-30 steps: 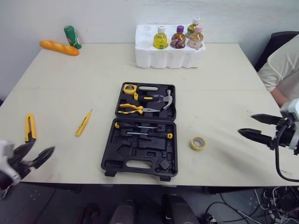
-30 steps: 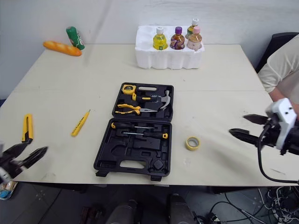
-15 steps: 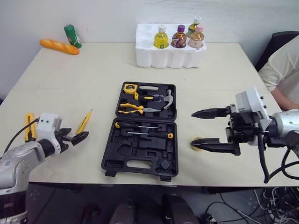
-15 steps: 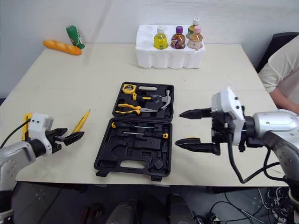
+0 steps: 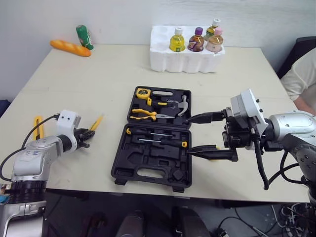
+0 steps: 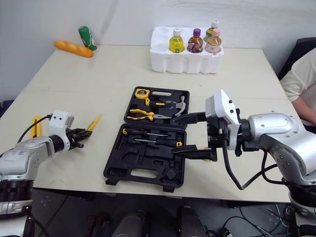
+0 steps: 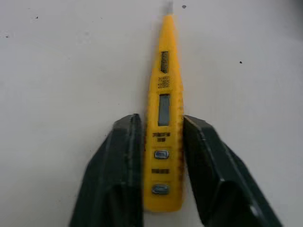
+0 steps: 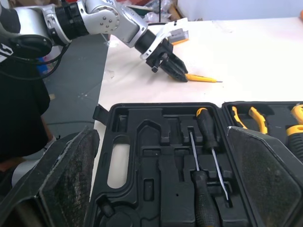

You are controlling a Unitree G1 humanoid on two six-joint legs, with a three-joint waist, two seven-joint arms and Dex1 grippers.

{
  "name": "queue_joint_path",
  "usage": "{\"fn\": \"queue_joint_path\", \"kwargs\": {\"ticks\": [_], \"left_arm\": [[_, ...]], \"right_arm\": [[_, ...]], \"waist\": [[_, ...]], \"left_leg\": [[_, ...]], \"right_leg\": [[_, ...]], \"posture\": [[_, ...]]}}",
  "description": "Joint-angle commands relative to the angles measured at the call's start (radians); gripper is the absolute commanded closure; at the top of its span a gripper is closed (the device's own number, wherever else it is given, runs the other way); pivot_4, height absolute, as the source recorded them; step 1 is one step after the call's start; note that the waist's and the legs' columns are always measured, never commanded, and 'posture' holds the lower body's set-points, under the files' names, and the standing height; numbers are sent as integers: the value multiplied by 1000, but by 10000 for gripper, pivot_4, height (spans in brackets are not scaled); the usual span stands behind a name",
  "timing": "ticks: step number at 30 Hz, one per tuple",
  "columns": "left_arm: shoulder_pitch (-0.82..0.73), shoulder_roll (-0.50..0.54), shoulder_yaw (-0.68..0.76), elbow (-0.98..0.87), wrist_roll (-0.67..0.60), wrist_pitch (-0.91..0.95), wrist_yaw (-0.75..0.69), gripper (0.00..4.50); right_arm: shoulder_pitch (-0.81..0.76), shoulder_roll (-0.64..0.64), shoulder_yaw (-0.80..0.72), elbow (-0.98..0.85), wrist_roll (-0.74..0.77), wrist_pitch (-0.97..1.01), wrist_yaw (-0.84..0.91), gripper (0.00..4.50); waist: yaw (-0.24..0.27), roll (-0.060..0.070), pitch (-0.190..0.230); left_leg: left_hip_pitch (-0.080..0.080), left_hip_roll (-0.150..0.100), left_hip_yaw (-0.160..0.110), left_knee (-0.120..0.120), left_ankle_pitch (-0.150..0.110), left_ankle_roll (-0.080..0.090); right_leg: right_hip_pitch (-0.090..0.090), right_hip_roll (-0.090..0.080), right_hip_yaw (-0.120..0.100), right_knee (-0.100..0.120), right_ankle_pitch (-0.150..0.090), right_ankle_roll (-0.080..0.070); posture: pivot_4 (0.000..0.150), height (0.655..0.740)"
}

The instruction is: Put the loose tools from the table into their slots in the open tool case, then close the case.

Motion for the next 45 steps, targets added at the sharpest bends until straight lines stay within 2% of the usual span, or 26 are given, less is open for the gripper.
{"fn": "queue_joint_path", "kwargs": {"ticks": [1,4,9,14,17,19,24,30,40,45], "left_arm": [[-14,5,-22,-60,3,-9,-42,39717],[-28,74,-21,-182,-11,-37,-132,39717],[-64,198,-75,-347,-124,-94,-441,39717],[-149,274,-236,-346,-52,-280,-683,39717],[-205,274,-310,-307,-23,-322,-778,39717],[-245,266,-380,-254,38,-389,-833,39717],[-319,205,-478,-83,180,-522,-852,39717],[-381,139,-511,62,253,-625,-888,39717],[-370,85,-514,92,294,-660,-922,39717],[-382,54,-519,109,328,-658,-883,39717]], "right_arm": [[10,-14,-30,-48,18,5,-16,0],[51,-38,-58,-76,42,23,-16,0],[163,-78,-125,-112,67,45,-26,0],[309,-117,-166,-145,47,55,-40,0],[342,-116,-178,-152,40,54,-64,0],[366,-112,-196,-167,45,59,-84,0],[437,-105,-245,-238,78,74,-138,0],[502,-107,-299,-267,98,75,-183,0],[552,-110,-324,-287,115,67,-216,0],[555,-111,-321,-287,123,63,-223,0]], "waist": [[0,0,0],[-4,-2,1],[-7,-5,3],[-10,-5,3],[-16,-5,3],[-17,-5,3],[-15,-5,4],[-9,-5,4],[-6,-5,4],[-4,-5,4]], "left_leg": [[0,0,0,0,0,0],[-2,0,0,0,0,0],[-2,0,0,0,2,-5],[-1,0,0,-1,1,-4],[-1,1,0,0,0,0],[0,1,0,0,0,0],[-1,1,1,3,0,1],[-4,1,1,10,-2,5],[-4,1,2,11,-3,5],[-4,1,2,12,-3,5]], "right_leg": [[0,0,0,0,0,0],[-1,0,0,0,0,0],[-1,0,0,-3,0,0],[1,0,0,-3,0,0],[0,1,0,-1,0,0],[0,2,0,0,0,0],[0,4,0,1,0,0],[0,4,0,2,1,2],[1,4,2,2,1,2],[1,4,2,3,1,3]], "posture": [[1500,7367],[1500,7367],[1500,7367],[1500,7367],[1500,7367],[1500,7367],[1500,7367],[1500,7367],[1500,7367],[1500,7367]]}}
